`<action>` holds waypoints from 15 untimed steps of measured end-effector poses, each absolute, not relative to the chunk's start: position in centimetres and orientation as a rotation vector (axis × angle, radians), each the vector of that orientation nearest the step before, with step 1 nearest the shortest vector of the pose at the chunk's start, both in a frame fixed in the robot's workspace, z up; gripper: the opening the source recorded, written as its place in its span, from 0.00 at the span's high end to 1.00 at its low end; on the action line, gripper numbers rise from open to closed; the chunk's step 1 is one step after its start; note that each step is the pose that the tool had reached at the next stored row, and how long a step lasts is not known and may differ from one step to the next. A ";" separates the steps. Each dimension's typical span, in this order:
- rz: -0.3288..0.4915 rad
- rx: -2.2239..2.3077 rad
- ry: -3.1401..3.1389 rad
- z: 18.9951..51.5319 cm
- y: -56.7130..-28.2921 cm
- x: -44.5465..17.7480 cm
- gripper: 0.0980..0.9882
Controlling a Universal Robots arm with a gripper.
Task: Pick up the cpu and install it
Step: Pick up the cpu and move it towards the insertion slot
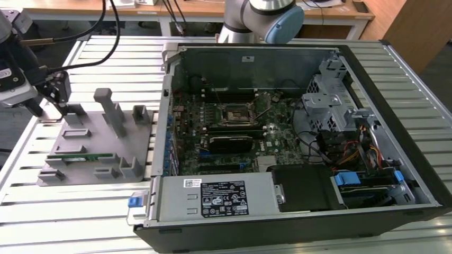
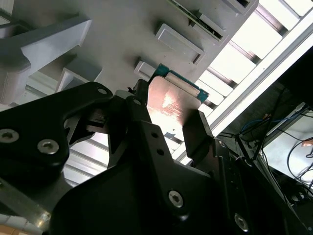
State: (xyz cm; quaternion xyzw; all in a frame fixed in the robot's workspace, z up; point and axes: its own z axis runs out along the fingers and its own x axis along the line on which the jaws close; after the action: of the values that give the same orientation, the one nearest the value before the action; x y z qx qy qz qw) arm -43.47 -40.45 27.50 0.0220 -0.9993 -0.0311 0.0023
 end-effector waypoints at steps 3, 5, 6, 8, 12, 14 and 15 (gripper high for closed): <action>-0.098 0.069 -3.135 27.6 -40.4 -43.5 0.52; -0.097 0.069 -3.135 27.7 -40.4 -43.5 0.52; -0.097 0.069 -3.135 27.7 -40.4 -43.5 0.52; -0.097 0.069 -3.135 27.8 -40.4 -43.5 0.52; -0.097 0.069 -3.135 28.0 -40.4 -43.5 0.52; -0.097 0.069 -3.135 28.1 -40.4 -43.5 0.52; -0.097 0.069 -3.135 28.1 -40.4 -43.5 0.52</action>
State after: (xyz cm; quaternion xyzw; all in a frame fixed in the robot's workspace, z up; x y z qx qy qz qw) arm -43.47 -40.41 28.13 0.0220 -0.9993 -0.0311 0.0023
